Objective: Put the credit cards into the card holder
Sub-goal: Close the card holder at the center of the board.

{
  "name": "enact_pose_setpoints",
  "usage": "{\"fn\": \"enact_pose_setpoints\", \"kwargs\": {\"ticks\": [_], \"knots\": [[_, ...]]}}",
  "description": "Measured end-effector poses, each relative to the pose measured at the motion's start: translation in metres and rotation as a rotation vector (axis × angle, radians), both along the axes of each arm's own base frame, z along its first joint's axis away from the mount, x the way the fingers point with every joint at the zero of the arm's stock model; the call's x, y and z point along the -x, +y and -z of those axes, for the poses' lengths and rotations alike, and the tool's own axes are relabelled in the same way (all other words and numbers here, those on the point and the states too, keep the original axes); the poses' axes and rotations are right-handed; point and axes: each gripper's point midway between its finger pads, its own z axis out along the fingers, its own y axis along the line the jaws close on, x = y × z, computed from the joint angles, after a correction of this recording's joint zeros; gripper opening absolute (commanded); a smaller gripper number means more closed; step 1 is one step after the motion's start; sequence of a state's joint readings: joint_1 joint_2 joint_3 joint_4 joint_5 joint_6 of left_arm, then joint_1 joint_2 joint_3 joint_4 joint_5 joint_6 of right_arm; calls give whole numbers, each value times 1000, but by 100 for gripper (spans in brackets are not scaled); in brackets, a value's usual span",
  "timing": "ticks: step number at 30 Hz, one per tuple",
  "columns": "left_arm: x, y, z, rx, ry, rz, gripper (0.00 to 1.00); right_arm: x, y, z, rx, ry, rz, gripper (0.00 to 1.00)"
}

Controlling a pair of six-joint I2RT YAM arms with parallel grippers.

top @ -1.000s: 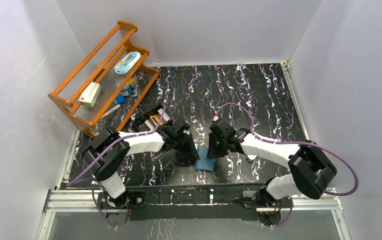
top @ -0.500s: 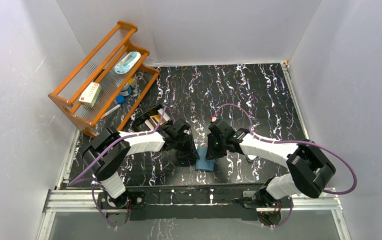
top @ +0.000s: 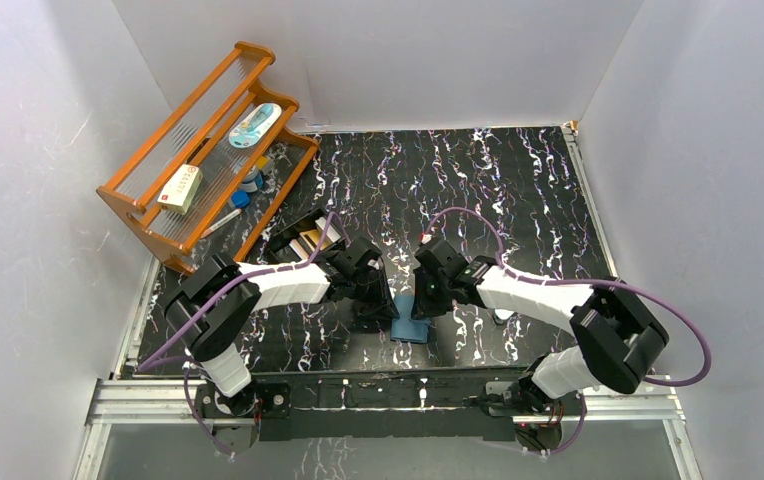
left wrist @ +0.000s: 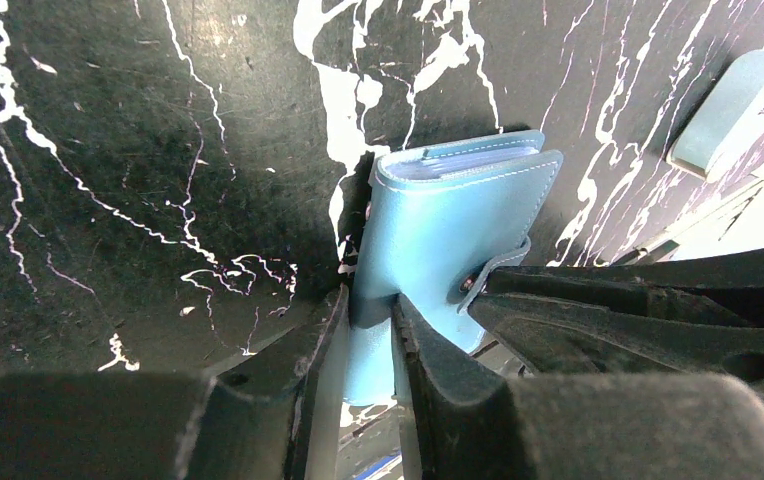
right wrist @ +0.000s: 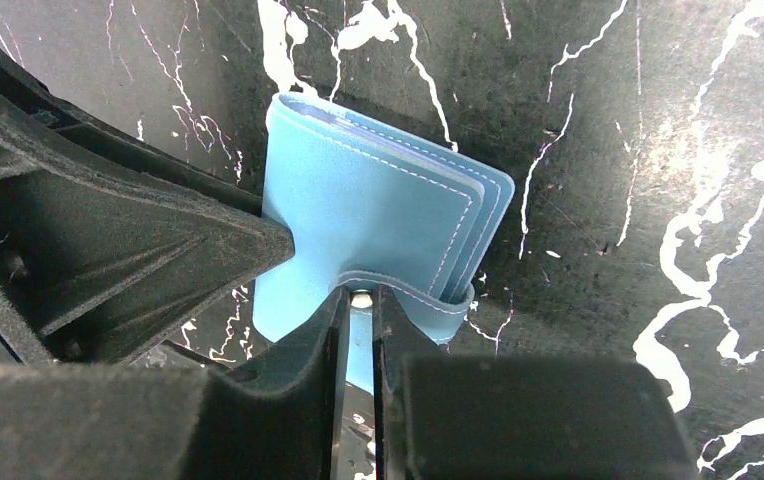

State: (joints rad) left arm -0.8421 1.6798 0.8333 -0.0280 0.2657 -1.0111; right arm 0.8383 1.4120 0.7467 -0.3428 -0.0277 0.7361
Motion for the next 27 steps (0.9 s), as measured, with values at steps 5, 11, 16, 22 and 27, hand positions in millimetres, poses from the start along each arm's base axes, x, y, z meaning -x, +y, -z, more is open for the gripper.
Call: {"fn": "enact_pose_setpoints", "kwargs": {"ticks": [5, 11, 16, 22, 27], "knots": [[1, -1, 0, 2, 1, 1, 20, -1, 0, 0, 14, 6, 2, 18], [1, -2, -1, 5, 6, -5, 20, -1, 0, 1, 38, 24, 3, 18], [2, -2, 0, 13, 8, -8, 20, -1, 1, 1, 54, 18, 1, 16], [2, -3, 0, 23, 4, -9, 20, 1, 2, 2, 77, -2, 4, 16], [2, -3, 0, 26, 2, -9, 20, 0, 1, 5, 95, -11, 10, 14]]}}
